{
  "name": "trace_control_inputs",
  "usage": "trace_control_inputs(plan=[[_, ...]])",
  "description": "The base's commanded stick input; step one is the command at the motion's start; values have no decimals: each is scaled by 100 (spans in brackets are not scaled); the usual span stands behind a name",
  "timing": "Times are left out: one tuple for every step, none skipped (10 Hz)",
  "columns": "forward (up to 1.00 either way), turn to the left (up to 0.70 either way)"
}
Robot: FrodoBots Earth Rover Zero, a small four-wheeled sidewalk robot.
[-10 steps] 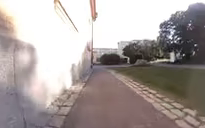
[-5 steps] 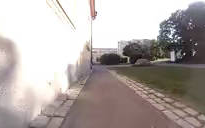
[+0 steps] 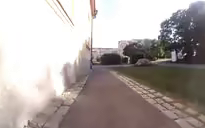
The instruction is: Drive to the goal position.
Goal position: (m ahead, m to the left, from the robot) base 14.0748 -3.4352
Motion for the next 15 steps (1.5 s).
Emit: trace_control_inputs(plan=[[60, 0], [60, 0], [60, 0], [60, 0], [60, 0], [60, 0], [60, 0], [60, 0], [60, 0], [60, 0], [60, 0], [60, 0], [60, 0], [60, 0], [60, 0]])
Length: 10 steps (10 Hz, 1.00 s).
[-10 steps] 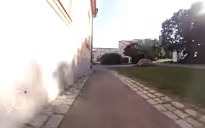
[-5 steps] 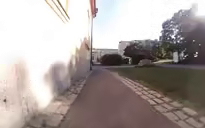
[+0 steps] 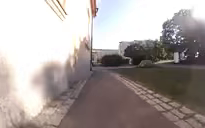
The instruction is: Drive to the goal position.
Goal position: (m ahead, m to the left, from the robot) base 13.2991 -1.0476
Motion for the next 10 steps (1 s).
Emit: trace_control_inputs(plan=[[60, 0], [60, 0], [60, 0], [60, 0], [60, 0], [60, 0], [60, 0], [60, 0], [60, 0], [60, 0]])
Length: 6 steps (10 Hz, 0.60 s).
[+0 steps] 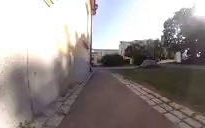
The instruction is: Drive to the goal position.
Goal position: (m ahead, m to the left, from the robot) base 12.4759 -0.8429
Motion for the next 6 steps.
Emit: trace_control_inputs(plan=[[60, 0], [60, 0], [60, 0], [60, 0], [60, 0], [60, 0]])
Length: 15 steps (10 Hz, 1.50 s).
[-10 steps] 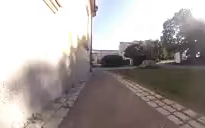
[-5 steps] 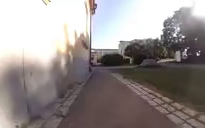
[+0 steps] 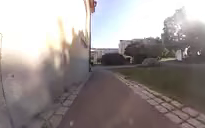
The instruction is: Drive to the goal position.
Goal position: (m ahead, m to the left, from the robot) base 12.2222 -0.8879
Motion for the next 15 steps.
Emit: trace_control_inputs(plan=[[60, 0], [60, 0], [60, 0], [60, 0], [60, 0], [60, 0], [60, 0], [60, 0], [60, 0], [60, 0], [60, 0], [60, 0], [60, 0], [60, 0], [60, 0]])
